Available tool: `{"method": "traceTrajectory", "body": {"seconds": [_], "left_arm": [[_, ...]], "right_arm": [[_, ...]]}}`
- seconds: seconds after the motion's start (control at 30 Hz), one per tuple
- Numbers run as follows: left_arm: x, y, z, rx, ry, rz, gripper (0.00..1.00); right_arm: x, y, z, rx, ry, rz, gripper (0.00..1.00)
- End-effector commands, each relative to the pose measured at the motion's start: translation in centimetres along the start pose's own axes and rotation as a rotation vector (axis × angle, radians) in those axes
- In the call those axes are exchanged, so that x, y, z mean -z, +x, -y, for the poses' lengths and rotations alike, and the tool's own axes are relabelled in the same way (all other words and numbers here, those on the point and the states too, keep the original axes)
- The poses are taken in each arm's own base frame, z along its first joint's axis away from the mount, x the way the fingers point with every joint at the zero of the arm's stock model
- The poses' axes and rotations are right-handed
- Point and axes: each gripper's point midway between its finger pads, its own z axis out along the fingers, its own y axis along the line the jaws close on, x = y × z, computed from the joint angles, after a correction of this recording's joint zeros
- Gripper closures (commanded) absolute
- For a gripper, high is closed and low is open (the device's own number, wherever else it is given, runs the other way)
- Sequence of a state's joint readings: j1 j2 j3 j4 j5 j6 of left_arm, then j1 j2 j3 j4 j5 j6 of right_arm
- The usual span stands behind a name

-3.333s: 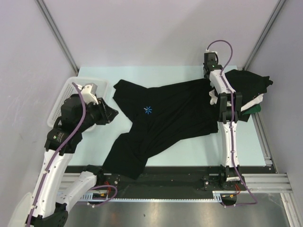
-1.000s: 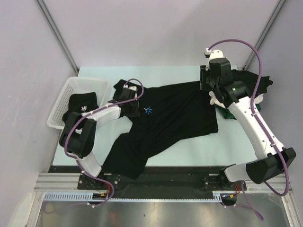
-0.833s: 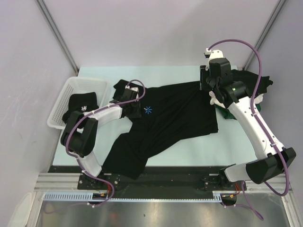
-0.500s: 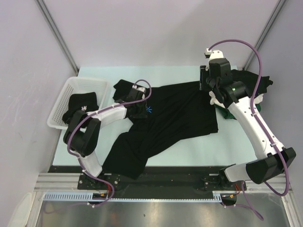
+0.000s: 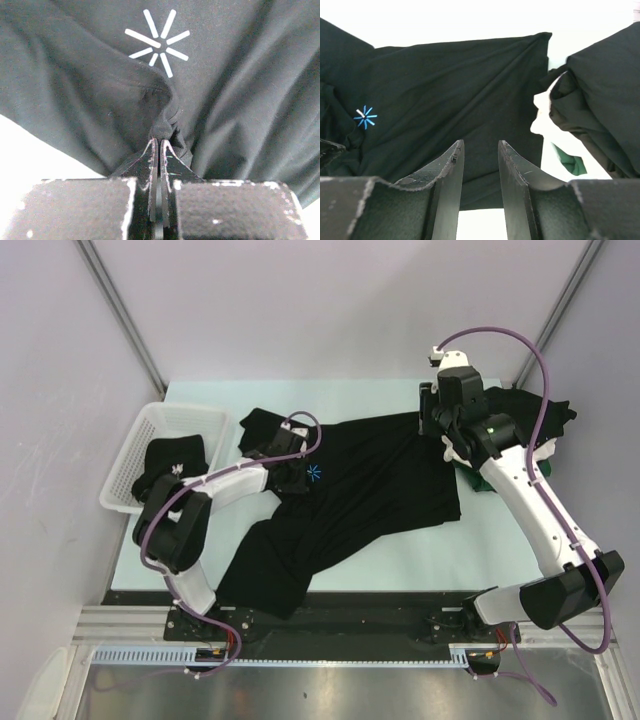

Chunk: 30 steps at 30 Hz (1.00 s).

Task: Fold and stack the t-shirts
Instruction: Flatten out the tshirt

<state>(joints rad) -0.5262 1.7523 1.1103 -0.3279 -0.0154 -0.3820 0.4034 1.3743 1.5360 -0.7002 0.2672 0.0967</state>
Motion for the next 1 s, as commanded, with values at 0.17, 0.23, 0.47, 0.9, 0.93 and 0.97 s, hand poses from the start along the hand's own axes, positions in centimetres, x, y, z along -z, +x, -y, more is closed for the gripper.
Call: {"method": "traceTrajectory", "body": {"seconds": [0.17,0.23,0.47,0.9,0.93,0.97], "left_arm": [[11.2,-5.0,-1.7,-0.030,-0.106,0.223,1.00],[12.2,-3.8,-3.4,-0.027,-0.177,0.180,1.00],[15.0,1.4,-6.7,0.008,-0.299,0.069,1.00],[20.5,7.1,-10.7,0.092,-0.459,-0.016,1.00],[20.6,7.4,-10.8,0.094,-0.462,-0.024,1.00],[20.8,7.9,-11.1,0.097,-0.471,-0.038,1.00]], "right_arm": [[0.4,-0.5,-3.0,-0.022,-0.081,0.030,0.61],[0.4,-0.5,-3.5,-0.024,-0.092,0.029,0.61],[0.7,-0.9,-4.9,-0.032,-0.130,0.049,0.61],[0.8,0.3,-5.1,0.003,-0.129,0.018,0.61],[0.7,0.4,-5.0,0.006,-0.125,0.019,0.61],[0.8,0.4,-4.9,0.005,-0.123,0.021,0.61]]}}
